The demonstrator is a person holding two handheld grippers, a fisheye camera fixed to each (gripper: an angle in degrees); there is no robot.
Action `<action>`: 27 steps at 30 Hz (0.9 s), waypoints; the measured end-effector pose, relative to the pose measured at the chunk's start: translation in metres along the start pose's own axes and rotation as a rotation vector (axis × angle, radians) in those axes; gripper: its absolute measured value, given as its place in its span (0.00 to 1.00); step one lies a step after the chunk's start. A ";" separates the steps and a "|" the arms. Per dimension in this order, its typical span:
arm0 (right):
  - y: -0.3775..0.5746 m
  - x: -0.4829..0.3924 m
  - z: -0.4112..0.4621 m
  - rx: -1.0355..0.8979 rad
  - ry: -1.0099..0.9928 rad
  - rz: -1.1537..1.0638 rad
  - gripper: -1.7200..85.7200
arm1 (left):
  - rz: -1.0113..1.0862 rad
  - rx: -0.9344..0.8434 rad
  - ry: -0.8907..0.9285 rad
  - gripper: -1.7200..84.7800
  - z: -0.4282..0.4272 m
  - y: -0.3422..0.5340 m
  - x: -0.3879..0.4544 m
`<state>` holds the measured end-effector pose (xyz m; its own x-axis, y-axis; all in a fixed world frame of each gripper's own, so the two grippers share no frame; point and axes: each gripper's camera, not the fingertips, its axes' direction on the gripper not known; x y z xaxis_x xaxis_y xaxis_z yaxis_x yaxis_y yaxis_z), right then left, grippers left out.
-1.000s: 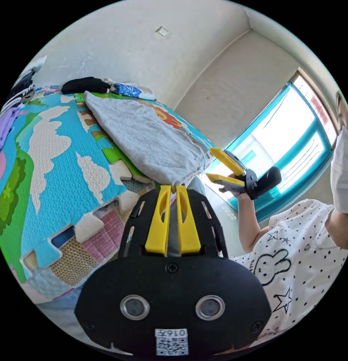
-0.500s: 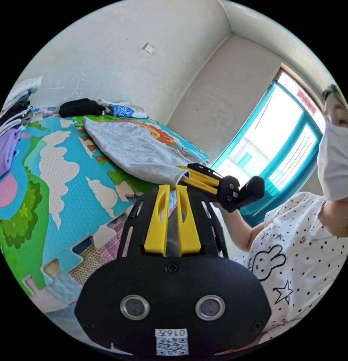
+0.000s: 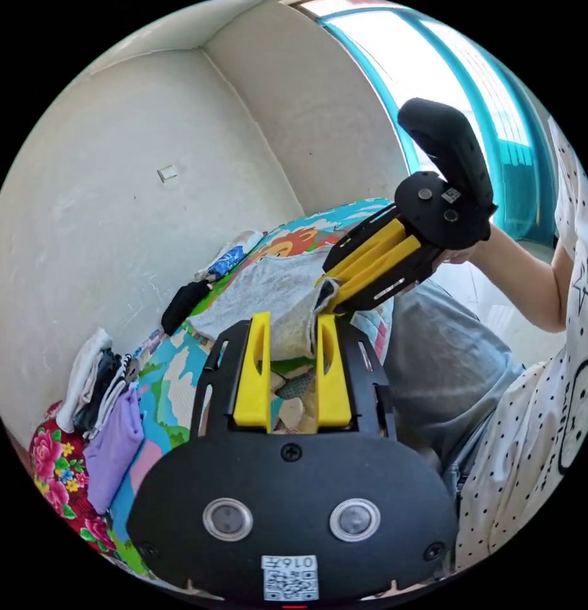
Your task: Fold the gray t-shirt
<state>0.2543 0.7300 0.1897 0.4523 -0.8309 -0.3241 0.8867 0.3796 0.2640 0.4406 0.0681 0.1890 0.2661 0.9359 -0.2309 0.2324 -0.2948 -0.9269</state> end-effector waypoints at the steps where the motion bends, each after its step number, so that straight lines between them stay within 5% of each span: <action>1: 0.002 -0.002 -0.001 0.000 0.001 -0.007 0.05 | 0.023 0.004 0.001 0.10 -0.001 -0.002 0.001; 5: 0.009 -0.003 -0.005 0.041 0.026 0.008 0.07 | 0.127 -0.043 0.025 0.02 -0.003 -0.013 -0.004; 14: 0.022 -0.011 0.010 0.119 0.232 0.096 0.18 | -0.140 -0.054 0.382 0.01 0.000 -0.030 -0.117; 22: 0.027 0.016 0.056 -0.060 0.489 0.140 0.14 | -0.174 -0.035 0.338 0.01 -0.011 -0.010 -0.152; 27: 0.026 0.026 0.057 -0.002 0.430 0.044 0.10 | -0.094 -0.045 0.296 0.01 -0.015 0.011 -0.154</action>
<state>0.2836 0.6957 0.2397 0.4878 -0.5692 -0.6618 0.8658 0.4120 0.2838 0.4162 -0.0818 0.2187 0.5007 0.8646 -0.0425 0.3084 -0.2240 -0.9245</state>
